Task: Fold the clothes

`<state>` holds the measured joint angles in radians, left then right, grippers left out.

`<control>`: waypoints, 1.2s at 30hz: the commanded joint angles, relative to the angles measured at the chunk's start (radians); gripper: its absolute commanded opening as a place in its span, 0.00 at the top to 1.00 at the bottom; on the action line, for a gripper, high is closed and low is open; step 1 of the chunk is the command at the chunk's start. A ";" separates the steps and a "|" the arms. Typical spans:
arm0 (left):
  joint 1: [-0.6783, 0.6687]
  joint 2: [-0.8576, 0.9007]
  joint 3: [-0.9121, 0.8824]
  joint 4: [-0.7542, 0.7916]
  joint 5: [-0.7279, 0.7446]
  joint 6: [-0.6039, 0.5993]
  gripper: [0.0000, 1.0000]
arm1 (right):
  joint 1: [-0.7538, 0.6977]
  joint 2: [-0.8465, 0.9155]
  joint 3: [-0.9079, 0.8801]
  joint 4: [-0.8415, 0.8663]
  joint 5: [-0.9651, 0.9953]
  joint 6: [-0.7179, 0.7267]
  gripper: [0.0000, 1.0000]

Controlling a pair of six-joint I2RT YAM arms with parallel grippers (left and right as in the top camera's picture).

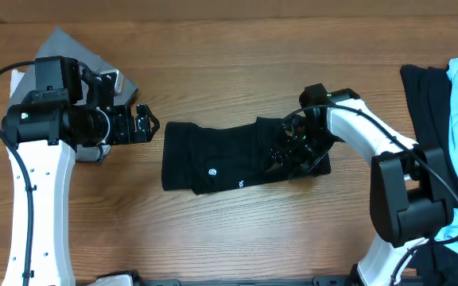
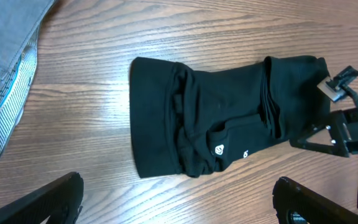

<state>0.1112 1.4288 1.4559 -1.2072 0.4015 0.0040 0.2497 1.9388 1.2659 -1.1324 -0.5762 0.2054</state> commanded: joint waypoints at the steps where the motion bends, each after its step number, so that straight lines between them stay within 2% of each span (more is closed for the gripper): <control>1: -0.005 -0.011 0.025 0.004 0.018 0.018 0.00 | 0.008 -0.001 -0.041 0.056 -0.035 0.088 0.26; 3: -0.005 -0.011 0.025 0.003 0.018 0.018 0.00 | 0.008 -0.001 -0.050 0.092 -0.035 0.110 0.36; 5: -0.005 -0.011 0.025 0.003 0.019 0.018 0.00 | 0.007 -0.001 -0.049 0.108 -0.035 0.111 0.63; 6: -0.005 -0.011 0.025 0.002 0.019 0.018 0.00 | 0.003 -0.002 -0.047 0.109 -0.034 0.110 0.70; 11: -0.005 -0.011 0.025 0.003 0.018 0.018 0.00 | -0.032 -0.017 -0.046 0.075 -0.023 0.078 0.91; 14: -0.005 -0.011 0.025 0.004 0.018 0.018 0.00 | -0.052 -0.047 -0.046 0.040 0.043 0.074 0.96; 22: -0.005 -0.011 0.025 0.011 0.018 0.018 0.00 | -0.059 -0.109 -0.047 -0.027 0.157 0.024 0.94; 23: -0.005 -0.011 0.025 0.011 0.018 0.018 0.00 | -0.059 -0.109 -0.048 -0.014 0.154 0.006 0.83; 24: -0.005 -0.011 0.025 0.011 0.018 0.018 0.00 | -0.057 -0.109 -0.048 0.005 0.145 -0.025 0.65; 25: -0.005 -0.011 0.025 0.011 0.018 0.018 0.00 | -0.053 -0.109 -0.048 0.034 0.134 -0.059 0.56; 28: -0.005 -0.011 0.025 0.011 0.018 0.018 0.00 | -0.033 -0.109 -0.050 0.126 0.134 -0.137 0.55; 32: -0.005 -0.011 0.025 0.008 0.018 0.018 0.00 | 0.018 -0.109 -0.066 0.169 0.150 -0.220 0.40; 36: -0.005 -0.010 0.025 0.006 0.017 0.019 0.00 | 0.089 -0.109 -0.069 0.187 0.150 -0.261 0.38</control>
<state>0.1112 1.4288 1.4559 -1.2022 0.4015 0.0040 0.2943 1.8503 1.2072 -0.9596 -0.4328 0.0170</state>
